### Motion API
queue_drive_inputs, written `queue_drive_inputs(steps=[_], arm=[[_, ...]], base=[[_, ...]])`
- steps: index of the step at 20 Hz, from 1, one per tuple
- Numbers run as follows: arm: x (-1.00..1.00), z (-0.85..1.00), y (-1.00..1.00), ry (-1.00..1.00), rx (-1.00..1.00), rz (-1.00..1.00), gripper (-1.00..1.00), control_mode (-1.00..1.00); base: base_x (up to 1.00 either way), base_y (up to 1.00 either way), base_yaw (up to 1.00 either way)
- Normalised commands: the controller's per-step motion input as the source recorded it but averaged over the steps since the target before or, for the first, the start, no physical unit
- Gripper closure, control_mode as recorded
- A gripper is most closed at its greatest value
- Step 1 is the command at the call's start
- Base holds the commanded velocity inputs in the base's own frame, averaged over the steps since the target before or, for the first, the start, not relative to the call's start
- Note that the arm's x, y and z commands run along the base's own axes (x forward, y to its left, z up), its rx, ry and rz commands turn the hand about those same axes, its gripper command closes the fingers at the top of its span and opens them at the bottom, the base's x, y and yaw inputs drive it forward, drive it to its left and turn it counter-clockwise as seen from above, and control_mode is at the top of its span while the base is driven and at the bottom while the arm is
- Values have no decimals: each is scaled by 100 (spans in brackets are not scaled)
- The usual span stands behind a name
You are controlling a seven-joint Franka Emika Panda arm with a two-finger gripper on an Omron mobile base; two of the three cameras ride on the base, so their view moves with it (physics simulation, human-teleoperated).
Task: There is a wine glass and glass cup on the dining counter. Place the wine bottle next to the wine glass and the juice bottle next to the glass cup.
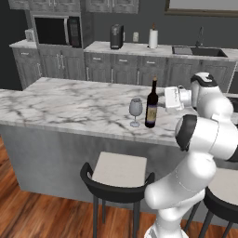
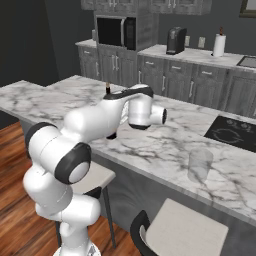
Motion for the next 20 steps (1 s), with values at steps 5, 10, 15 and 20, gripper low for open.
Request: queue_drive_inputs(steps=[5, 10, 15, 20], arm=[[-27, 9, -17, -2, -3, -1, -100, -100], [-32, 9, -19, 2, -7, -14, -100, -100], [-42, 5, -15, 11, -2, -26, -100, -100], [-43, 0, -4, 11, -17, -30, -100, -100]], base=[[0, 0, 0], [0, 0, 0], [0, 0, 0], [0, 0, 0]])
